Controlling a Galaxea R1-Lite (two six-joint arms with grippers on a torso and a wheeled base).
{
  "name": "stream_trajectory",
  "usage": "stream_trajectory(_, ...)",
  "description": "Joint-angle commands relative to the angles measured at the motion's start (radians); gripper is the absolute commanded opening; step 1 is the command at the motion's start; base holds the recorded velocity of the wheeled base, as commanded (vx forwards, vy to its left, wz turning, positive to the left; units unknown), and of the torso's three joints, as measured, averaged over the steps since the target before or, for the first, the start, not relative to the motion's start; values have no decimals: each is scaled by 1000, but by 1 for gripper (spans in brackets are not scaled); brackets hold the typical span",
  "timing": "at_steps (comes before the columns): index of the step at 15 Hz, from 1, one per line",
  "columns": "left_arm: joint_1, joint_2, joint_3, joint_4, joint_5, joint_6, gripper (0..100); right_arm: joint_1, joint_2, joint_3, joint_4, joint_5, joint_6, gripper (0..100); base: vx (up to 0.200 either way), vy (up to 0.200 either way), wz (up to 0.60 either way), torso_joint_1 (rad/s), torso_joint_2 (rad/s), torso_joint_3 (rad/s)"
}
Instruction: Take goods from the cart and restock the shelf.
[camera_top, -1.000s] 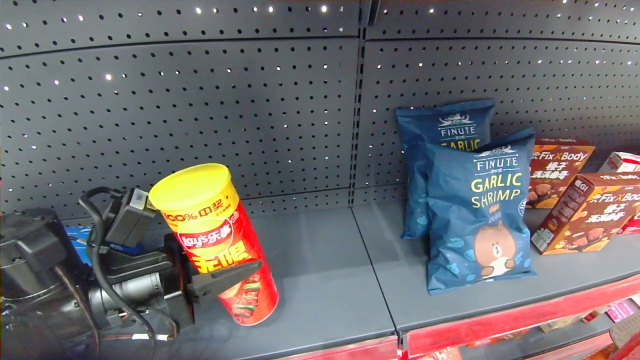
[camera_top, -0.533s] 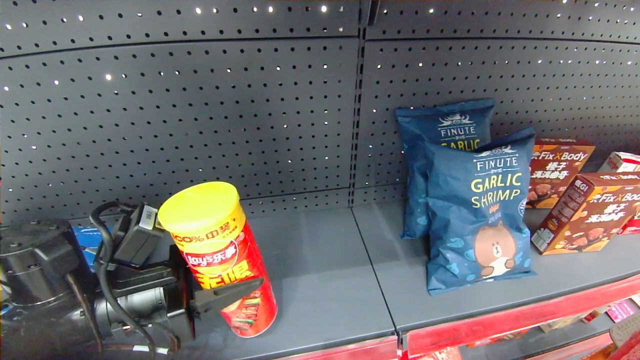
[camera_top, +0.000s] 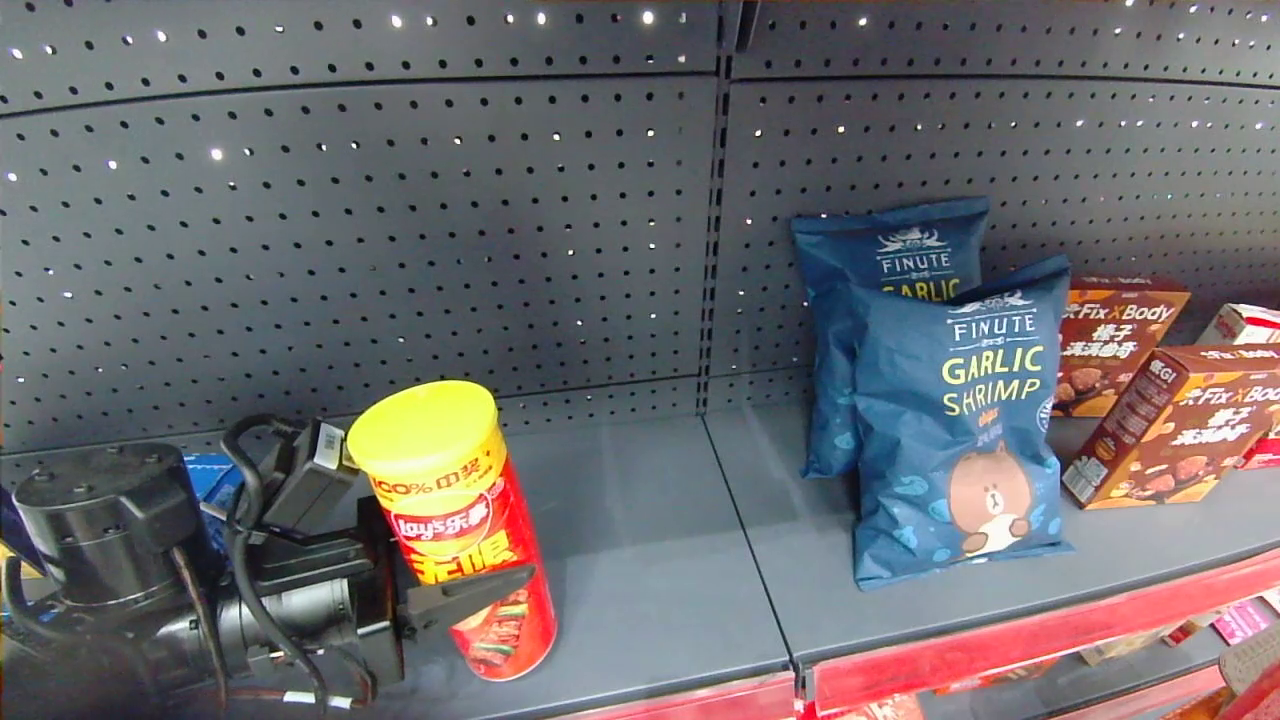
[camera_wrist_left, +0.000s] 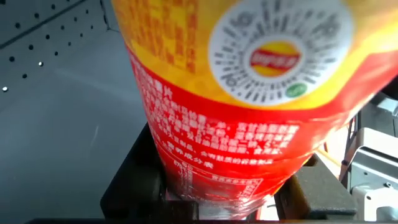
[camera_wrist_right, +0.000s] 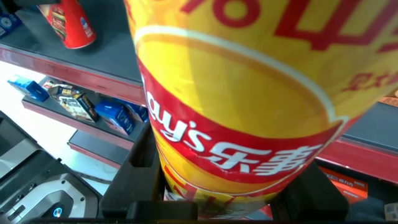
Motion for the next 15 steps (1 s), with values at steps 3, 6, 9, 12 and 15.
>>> stream_trajectory(3,-6,9,2,-3,0,2,0,0,-1,0,0,1,0,0,0,0,0,0,0,0)
stream_trajectory(6,-6,12,6,0,1,4,0,0,-1,2,0,1,0,0,0,0,0,0,0,0)
stream_trajectory(9,-3,41,34,-3,1,68,0,0,1,2,0,1,1,0,0,0,0,0,0,0)
stream_trajectory(12,-1,58,39,-4,3,90,0,0,-1,2,0,-1,1,0,0,0,0,0,0,0)
stream_trajectory(15,-1,56,37,-6,4,90,100,0,-4,6,1,1,1,0,0,0,0,0,0,0)
